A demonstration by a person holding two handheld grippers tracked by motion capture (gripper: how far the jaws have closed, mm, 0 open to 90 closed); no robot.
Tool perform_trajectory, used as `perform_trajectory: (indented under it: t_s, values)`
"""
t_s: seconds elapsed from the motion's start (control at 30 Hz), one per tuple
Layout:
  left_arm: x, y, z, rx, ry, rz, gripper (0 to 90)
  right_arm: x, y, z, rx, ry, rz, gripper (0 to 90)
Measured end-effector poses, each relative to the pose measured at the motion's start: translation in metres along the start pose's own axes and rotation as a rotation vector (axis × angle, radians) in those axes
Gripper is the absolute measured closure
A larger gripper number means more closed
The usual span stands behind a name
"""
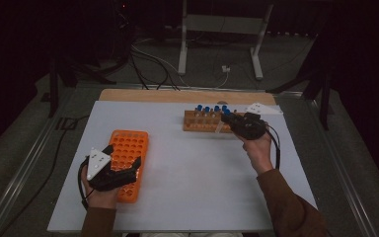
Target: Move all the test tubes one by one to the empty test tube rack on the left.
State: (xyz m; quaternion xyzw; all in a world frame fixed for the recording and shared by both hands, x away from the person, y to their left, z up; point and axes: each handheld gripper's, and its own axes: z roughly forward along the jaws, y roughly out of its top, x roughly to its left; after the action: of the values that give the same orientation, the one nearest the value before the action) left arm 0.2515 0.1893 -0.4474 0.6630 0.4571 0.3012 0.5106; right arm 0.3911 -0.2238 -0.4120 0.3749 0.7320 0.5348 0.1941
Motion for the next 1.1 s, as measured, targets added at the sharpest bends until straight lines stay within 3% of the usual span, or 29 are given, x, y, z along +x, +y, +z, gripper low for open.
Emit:
perform_trajectory:
  t_s: [0.27,0.47,0.57,0.67,0.7,0.8,0.83,0.93,0.97,1.1]
  values:
    - [-0.027,0.023,0.032,0.035,-0.09,0.058,5.1,0.026,0.003,0.008,0.023,0.08,-0.025,76.4]
    - [-0.043,0.027,0.063,0.089,-0.17,0.066,6.9,0.049,0.003,0.019,0.063,0.155,-0.034,76.3]
    - [-0.054,0.028,0.077,0.129,-0.206,0.093,7.0,0.055,0.003,0.022,0.071,0.172,-0.036,76.3]
    - [-0.065,0.029,0.087,0.136,-0.23,0.121,9.5,0.063,0.003,0.027,0.084,0.195,-0.037,76.3]
    - [-0.068,0.03,0.089,0.129,-0.23,0.128,16.5,0.068,0.004,0.03,0.09,0.209,-0.041,76.3]
    - [-0.074,0.032,0.094,0.115,-0.247,0.133,20.7,0.073,0.004,0.032,0.094,0.223,-0.045,76.3]
    - [-0.075,0.033,0.096,0.11,-0.265,0.132,31.6,0.077,0.004,0.034,0.098,0.233,-0.05,76.3]
    - [-0.079,0.035,0.099,0.105,-0.284,0.139,43.4,0.082,0.004,0.036,0.102,0.246,-0.056,76.3]
    - [-0.079,0.036,0.1,0.104,-0.29,0.139,43.4,0.082,0.004,0.036,0.102,0.246,-0.056,76.3]
    - [-0.081,0.036,0.104,0.113,-0.302,0.144,57.4,0.087,0.005,0.038,0.103,0.267,-0.052,76.3]
